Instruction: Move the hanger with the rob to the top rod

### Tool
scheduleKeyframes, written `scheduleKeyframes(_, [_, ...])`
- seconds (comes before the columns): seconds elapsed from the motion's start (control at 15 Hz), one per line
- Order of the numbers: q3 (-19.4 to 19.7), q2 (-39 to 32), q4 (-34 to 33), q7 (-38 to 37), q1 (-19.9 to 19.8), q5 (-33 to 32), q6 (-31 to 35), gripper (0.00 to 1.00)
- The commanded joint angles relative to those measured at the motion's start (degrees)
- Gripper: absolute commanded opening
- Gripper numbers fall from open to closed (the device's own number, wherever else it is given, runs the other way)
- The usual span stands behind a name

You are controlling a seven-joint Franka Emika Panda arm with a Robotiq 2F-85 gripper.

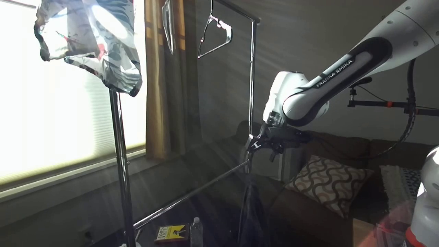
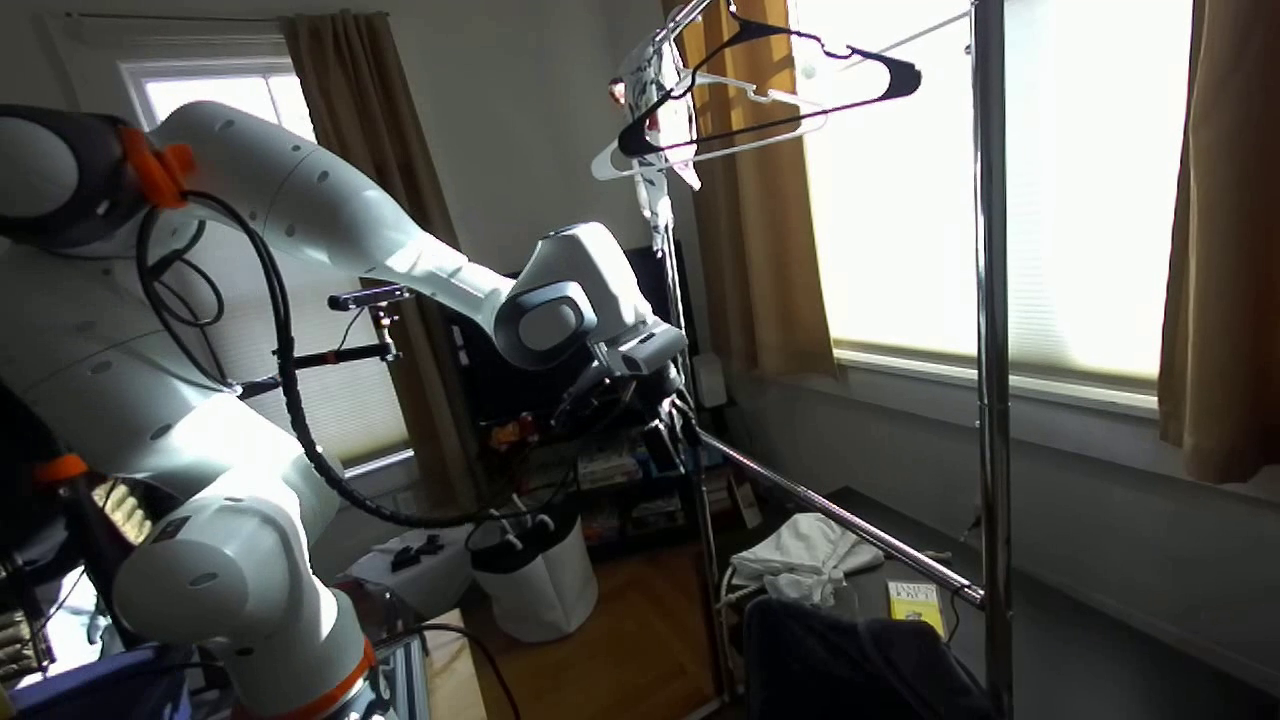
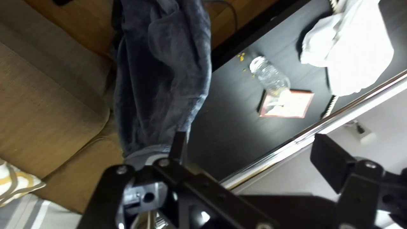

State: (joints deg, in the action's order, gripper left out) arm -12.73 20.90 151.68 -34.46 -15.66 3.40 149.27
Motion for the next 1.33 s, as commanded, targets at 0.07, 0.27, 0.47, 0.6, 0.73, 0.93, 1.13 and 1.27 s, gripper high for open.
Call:
scheduleKeyframes(0.07, [3.2,-3.0,-0.5,-1.7,2.3,-2.5,1.2,1.0])
scheduleKeyframes(0.27, [3.4,-1.7,-0.8,-1.5,3.0,-2.3,1.1,1.0])
scheduleKeyframes(0.47, [-0.8,-9.8,-2.5,-15.0,-4.9,-10.9,13.4,1.0])
scheduleKeyframes(0.6, [-5.6,-14.0,-3.8,-23.7,-14.2,-19.7,17.5,1.0])
scheduleKeyframes(0.73, [-8.5,-14.4,-5.4,-30.4,-22.2,-28.9,13.8,1.0])
scheduleKeyframes(0.93, [-10.8,-22.1,-11.5,-42.7,-26.0,-41.8,4.0,1.0])
scheduleKeyframes(1.13, [-2.6,-31.4,-16.4,-42.9,-13.2,-39.4,-5.5,1.0])
scheduleKeyframes(1.27, [4.1,-25.7,-12.7,-39.7,-8.0,-37.0,-1.3,1.0])
